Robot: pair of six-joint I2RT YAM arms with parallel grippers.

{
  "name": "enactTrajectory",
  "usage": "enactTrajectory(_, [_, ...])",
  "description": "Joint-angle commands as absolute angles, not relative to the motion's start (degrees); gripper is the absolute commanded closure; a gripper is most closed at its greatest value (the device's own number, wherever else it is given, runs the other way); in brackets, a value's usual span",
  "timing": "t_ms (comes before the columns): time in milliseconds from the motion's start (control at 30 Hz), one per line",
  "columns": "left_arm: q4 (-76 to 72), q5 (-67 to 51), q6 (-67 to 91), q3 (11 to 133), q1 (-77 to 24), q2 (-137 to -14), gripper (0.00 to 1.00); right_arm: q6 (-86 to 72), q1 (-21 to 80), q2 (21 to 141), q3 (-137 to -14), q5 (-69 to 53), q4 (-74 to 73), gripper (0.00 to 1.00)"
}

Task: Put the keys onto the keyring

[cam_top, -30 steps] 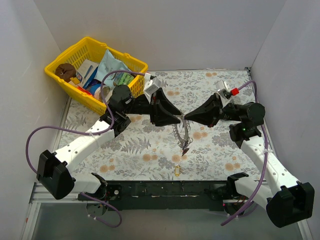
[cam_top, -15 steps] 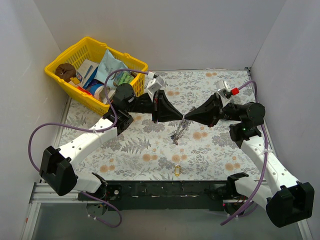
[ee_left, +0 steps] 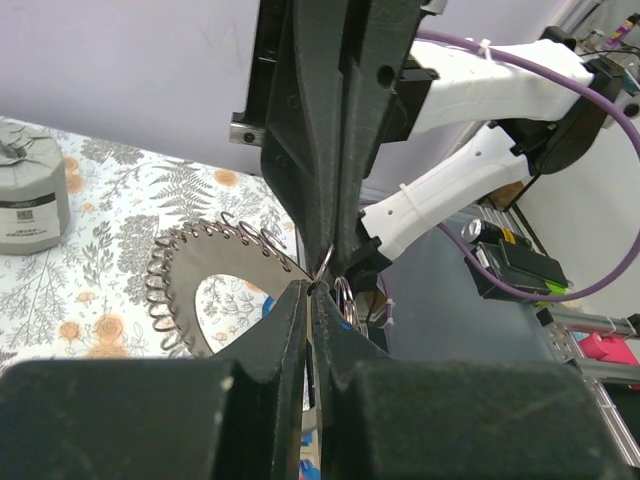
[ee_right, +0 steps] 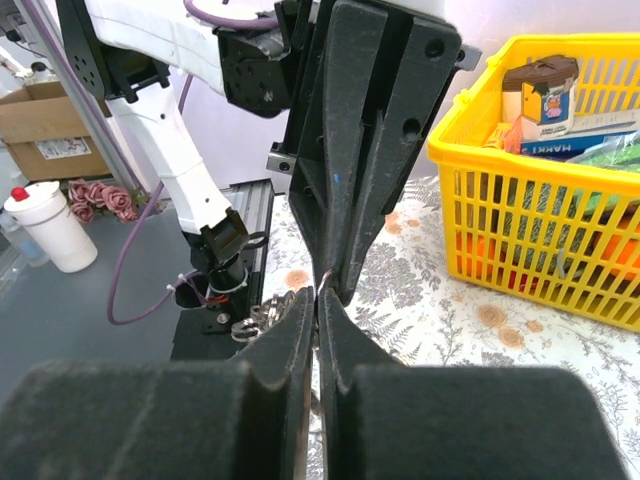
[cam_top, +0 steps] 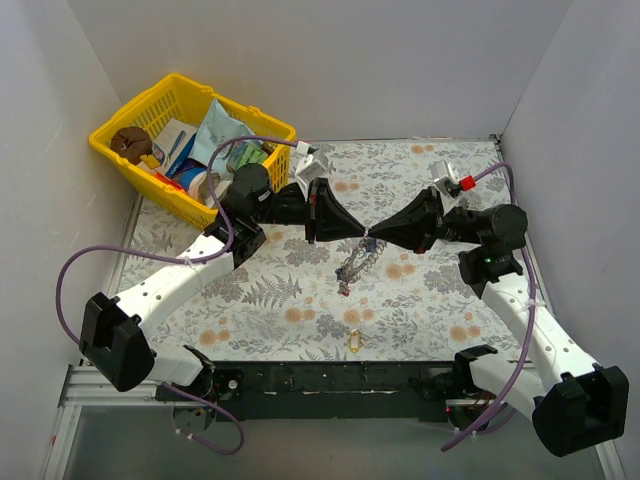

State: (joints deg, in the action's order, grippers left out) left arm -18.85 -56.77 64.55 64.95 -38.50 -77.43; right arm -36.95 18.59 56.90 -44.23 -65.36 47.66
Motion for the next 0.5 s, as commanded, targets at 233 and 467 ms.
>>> enactTrajectory(233, [7.45, -49.93, 46.16, 77.77, -38.32, -78.04, 1.00, -7.68, 18.81, 53.70, -54.74, -62.24, 7.78, 0.57])
enactTrajectory(467, [25.81, -45.10, 35.26, 87.43, -38.41, -81.38, 1.00, -4.57, 18.81, 54.93, -58.97, -60.56, 2.20, 0.51])
